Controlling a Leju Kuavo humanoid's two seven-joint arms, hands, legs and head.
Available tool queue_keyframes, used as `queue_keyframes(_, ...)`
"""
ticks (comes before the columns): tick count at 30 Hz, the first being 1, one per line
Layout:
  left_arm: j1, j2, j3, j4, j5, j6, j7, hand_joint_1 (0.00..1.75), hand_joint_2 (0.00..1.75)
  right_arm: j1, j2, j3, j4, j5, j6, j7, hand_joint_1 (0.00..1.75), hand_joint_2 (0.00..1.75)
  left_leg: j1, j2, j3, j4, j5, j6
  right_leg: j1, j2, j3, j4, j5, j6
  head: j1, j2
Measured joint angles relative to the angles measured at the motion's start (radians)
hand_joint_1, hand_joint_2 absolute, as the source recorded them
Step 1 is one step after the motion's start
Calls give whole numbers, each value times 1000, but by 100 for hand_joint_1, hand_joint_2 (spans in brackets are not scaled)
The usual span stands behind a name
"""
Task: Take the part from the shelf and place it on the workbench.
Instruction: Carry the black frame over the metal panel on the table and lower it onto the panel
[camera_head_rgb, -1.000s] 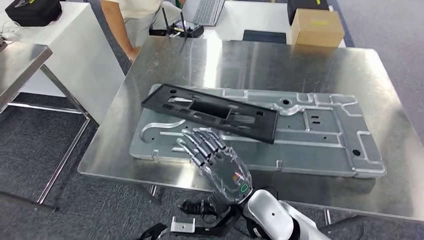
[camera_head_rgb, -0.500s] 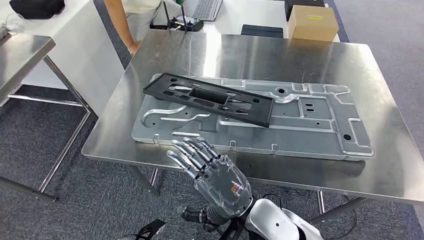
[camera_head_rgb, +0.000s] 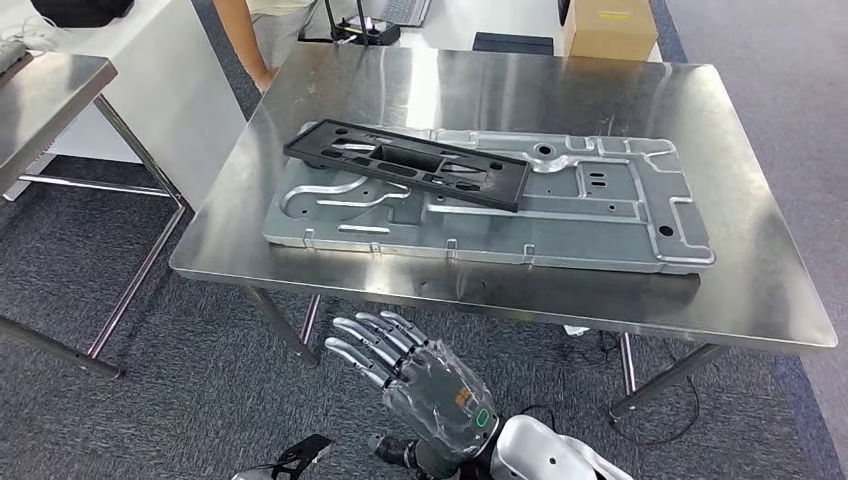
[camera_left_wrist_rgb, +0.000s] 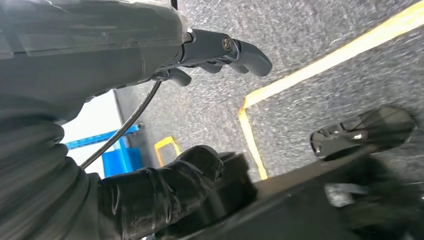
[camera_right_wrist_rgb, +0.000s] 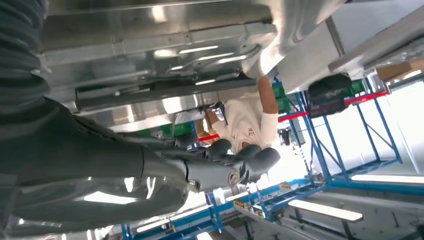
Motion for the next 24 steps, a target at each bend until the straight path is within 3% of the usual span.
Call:
queue_keyframes(1,-2,1,0,0,0,-3,0,0,175,11,-2,-2,4,-12,-3,-1,0,175,-4,-1,11,-27,-4,3,-1,-1,2,-7,11,7,-2,0)
queue_keyframes(3,-4,2,0,0,0,-9,1,0,175,33,-10,-8,15,-30,-11,0,0,175,-4,2,4,-47,21,10,-3,-1,4,-23,25,21,-6,0)
queue_keyframes(4,-5,3,0,0,0,-12,1,0,175,45,-15,-12,23,-35,-18,3,0,175,-2,5,-2,-57,36,16,-3,0,0,-20,10,26,-6,0)
queue_keyframes(6,-6,4,0,0,0,-16,-12,0,175,70,-27,-22,44,-49,-36,17,0,175,2,10,-22,-72,69,27,-3,1,-21,43,-78,32,-1,0)
queue_keyframes(7,-6,5,0,0,0,-18,-19,0,175,83,-33,-27,58,-62,-48,26,0,175,2,9,-37,-74,82,31,-3,1,-32,99,-130,34,1,0)
queue_keyframes(8,-6,6,0,0,1,-20,-22,0,175,96,-39,-33,75,-81,-62,36,0,175,0,9,-53,-73,93,31,-3,1,-41,159,-164,36,2,0)
queue_keyframes(9,-7,7,0,0,1,-22,-19,0,175,108,-46,-43,94,-106,-79,46,0,175,0,10,-69,-72,105,31,-3,1,-43,206,-173,37,2,0)
queue_keyframes(10,-7,7,0,0,3,-25,-10,0,175,119,-54,-56,115,-137,-96,54,0,175,-1,10,-86,-69,116,30,-3,1,-33,229,-156,39,2,0)
queue_keyframes(12,-7,7,0,0,4,-25,8,0,175,140,-68,-90,167,-205,-137,69,0,175,-1,10,-120,-58,134,24,-3,1,34,184,-102,39,2,0)
queue_keyframes(13,-7,8,0,0,4,-23,15,0,175,148,-74,-109,195,-233,-158,78,0,175,-4,9,-136,-48,136,19,-4,1,82,120,-99,39,3,0)
queue_keyframes(15,-10,9,0,0,0,-13,31,0,175,166,-81,-147,263,-275,-205,100,0,175,-10,7,-164,-25,134,13,-5,0,153,6,-137,31,1,0)
queue_keyframes(16,-10,10,0,0,-1,-5,39,0,175,177,-83,-165,309,-298,-230,107,0,175,-13,6,-172,-19,132,9,-5,0,165,-24,-160,27,-1,0)
queue_keyframes(18,-9,13,-1,0,-2,11,52,0,175,202,-86,-197,429,-359,-286,86,0,175,-14,4,-172,-20,140,10,-6,-5,173,-44,-157,26,-5,-1)
queue_keyframes(20,-7,12,-1,0,0,26,63,0,175,214,-87,-226,573,-428,-339,20,0,87,-10,1,-136,-69,159,23,-3,-9,196,-65,-144,34,-7,-1)
queue_keyframes(22,-7,8,-2,0,4,42,66,0,175,211,-81,-259,745,-501,-367,-52,0,0,0,0,-90,-136,192,37,0,-5,197,-37,-169,38,-4,-1)
queue_keyframes(24,-6,5,-4,0,10,52,36,0,87,210,-70,-292,937,-578,-348,-103,0,0,9,1,-79,-161,212,39,-10,0,151,56,-225,48,0,-1)
